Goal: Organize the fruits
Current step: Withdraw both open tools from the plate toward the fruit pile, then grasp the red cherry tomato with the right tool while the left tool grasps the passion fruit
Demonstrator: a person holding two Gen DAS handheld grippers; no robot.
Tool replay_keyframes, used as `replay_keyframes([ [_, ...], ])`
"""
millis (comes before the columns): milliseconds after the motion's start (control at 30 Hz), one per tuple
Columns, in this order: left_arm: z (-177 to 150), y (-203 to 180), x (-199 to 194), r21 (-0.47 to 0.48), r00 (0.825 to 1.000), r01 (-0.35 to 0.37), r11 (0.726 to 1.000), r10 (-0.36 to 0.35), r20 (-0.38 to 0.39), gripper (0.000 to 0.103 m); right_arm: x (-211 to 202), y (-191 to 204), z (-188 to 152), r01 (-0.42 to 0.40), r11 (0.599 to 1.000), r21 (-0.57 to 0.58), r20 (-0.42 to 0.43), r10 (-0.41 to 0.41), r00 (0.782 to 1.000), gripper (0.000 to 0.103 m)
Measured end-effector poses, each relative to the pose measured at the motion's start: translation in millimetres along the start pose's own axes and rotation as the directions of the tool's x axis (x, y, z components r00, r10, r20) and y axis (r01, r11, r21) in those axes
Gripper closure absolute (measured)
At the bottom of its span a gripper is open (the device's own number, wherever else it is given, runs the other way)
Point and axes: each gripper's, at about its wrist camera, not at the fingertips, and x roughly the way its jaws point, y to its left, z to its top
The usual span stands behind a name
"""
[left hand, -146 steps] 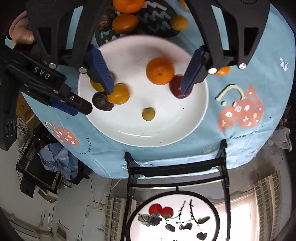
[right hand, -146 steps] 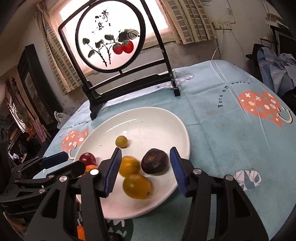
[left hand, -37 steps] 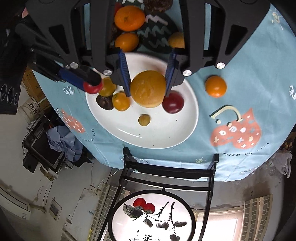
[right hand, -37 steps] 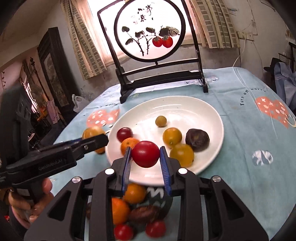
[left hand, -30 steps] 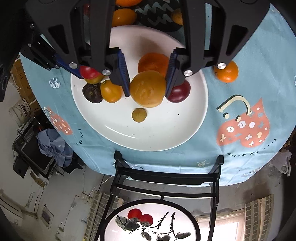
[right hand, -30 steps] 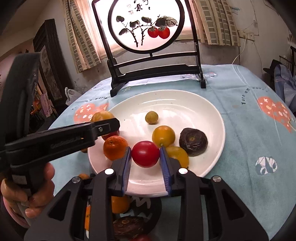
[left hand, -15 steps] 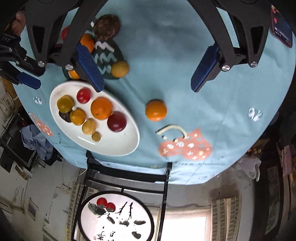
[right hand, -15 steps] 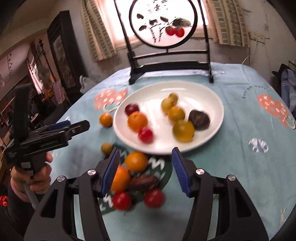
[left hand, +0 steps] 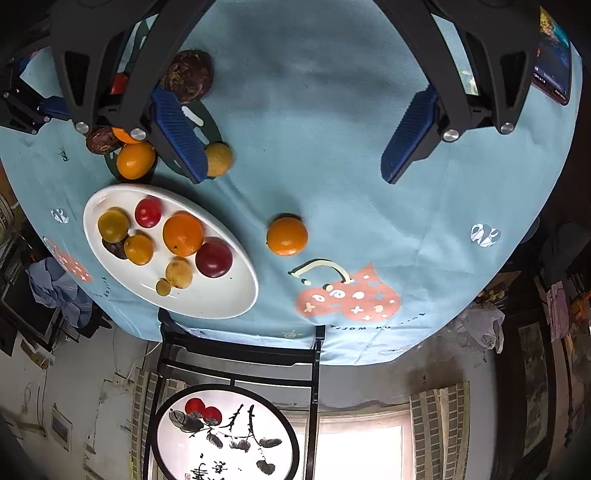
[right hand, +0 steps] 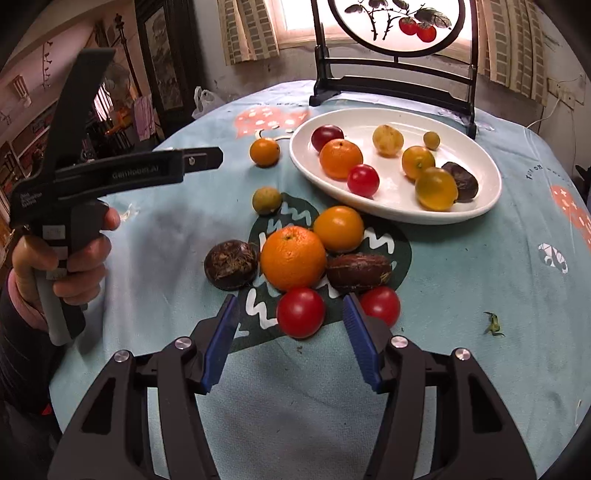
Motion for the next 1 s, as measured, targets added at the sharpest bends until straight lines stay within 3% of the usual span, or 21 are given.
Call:
replay_keyframes([
  [267, 0.4, 0.0, 0.3, -0.010, 1.000, 0.018, 1.000, -0.018, -0.016, 0.007, 12.6, 1.4, -1.7, 0.014, 1.000, -0.026, -0.032, -0.015, 0.999, 0.056],
  [733, -0.4, -2.0, -3.6, -0.001, 1.000, 0.023, 1.000, -0.023, -0.006, 0.007, 17.7, 9.8, -6.1, 0.061, 0.994, -0.087, -0.023, -0.063, 0.998, 0.063],
  [833, -0.2, -1.9, -3.8, 0.000, 1.000, 0.021, 1.000, -0.021, -0.008, 0.007, 18.5, 8.4, -6.3, 0.077, 0.993, -0.085, -0.022, -0.079, 0.997, 0.071],
  [1000, -0.1, -1.5, -4.8, 0.015, 1.000, 0.018, 1.000, -0.018, -0.006, 0.007, 12.5, 4.2, -4.2, 0.023, 0.998, -0.061, -0.019, -0.024, 1.000, 0.073],
])
